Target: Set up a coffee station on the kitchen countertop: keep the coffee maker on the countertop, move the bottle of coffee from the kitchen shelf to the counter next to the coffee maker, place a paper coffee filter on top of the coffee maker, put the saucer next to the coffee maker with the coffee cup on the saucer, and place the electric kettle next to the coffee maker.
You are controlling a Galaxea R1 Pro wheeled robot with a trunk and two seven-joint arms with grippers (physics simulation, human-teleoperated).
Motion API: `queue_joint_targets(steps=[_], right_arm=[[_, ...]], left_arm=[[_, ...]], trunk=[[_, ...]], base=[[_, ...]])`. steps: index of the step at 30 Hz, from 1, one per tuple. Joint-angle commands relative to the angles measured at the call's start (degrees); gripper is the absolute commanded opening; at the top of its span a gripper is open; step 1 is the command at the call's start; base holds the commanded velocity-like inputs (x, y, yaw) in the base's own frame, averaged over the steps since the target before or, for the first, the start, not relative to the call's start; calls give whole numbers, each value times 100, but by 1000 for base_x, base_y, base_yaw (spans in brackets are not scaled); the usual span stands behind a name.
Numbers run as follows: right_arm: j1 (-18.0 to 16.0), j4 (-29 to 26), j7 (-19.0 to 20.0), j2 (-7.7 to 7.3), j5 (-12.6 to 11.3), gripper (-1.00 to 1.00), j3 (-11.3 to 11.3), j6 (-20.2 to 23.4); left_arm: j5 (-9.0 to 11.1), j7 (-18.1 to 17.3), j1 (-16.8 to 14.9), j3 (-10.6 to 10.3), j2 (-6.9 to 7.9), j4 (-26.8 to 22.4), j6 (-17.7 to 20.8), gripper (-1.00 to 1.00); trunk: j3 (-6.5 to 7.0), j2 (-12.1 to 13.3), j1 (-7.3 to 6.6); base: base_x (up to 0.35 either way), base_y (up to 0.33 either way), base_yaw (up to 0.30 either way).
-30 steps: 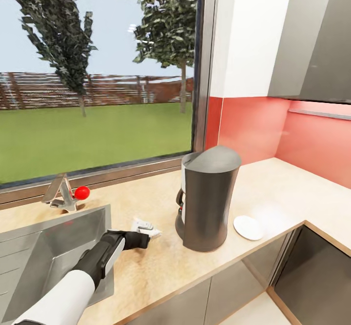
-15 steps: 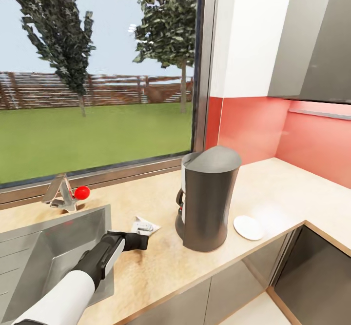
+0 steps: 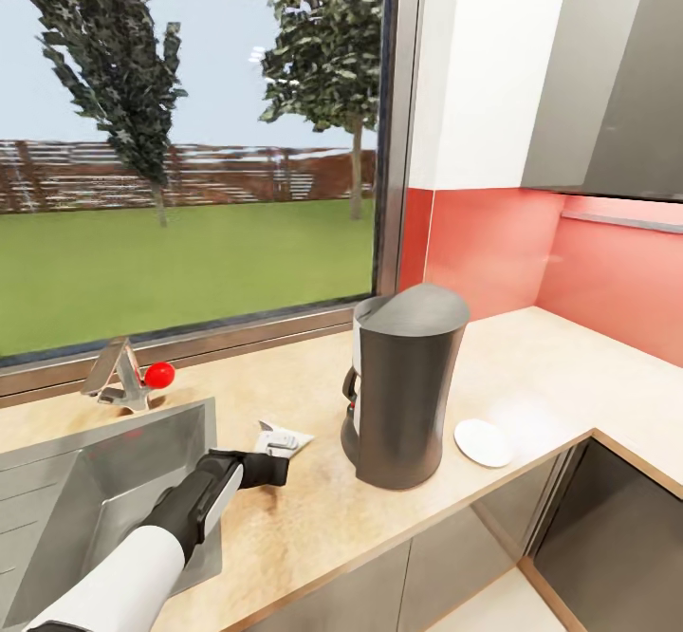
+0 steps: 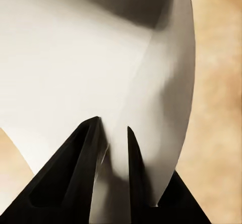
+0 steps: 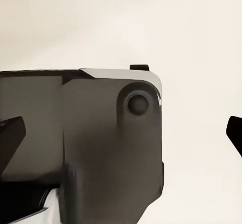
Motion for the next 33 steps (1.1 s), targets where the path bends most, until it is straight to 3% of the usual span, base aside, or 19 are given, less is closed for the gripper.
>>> queue_joint_targets(steps=[1,21,23,28,33], right_arm=[[1,-3,-6,2,-5,100,-8,-14],[1,-3,-11,2,1,100,-8,-11],[1,-3,-13,2,11,100,-1,-14],[1,-7,-13,2,21,100,32,-15],[1,-18,-13,2,22,100,36,-20]], left_arm=[[20,3,1,-11,3,-2,37,-100],[11,18,-77,-18,15,-127,155,-100],[10,21,-136,-14,26,-236,301,-100],[11,14,-562,-8,71,-570,1151,-100],[28,12,-1041,8,118,-696,1555,-100]], trunk=[[-8,-6,3],[-8,-6,3],[-8,-6,3],[-8,-6,3],[-8,-6,3]], base=[[0,0,0],[0,0,0],[0,0,0],[0,0,0],[0,0,0]])
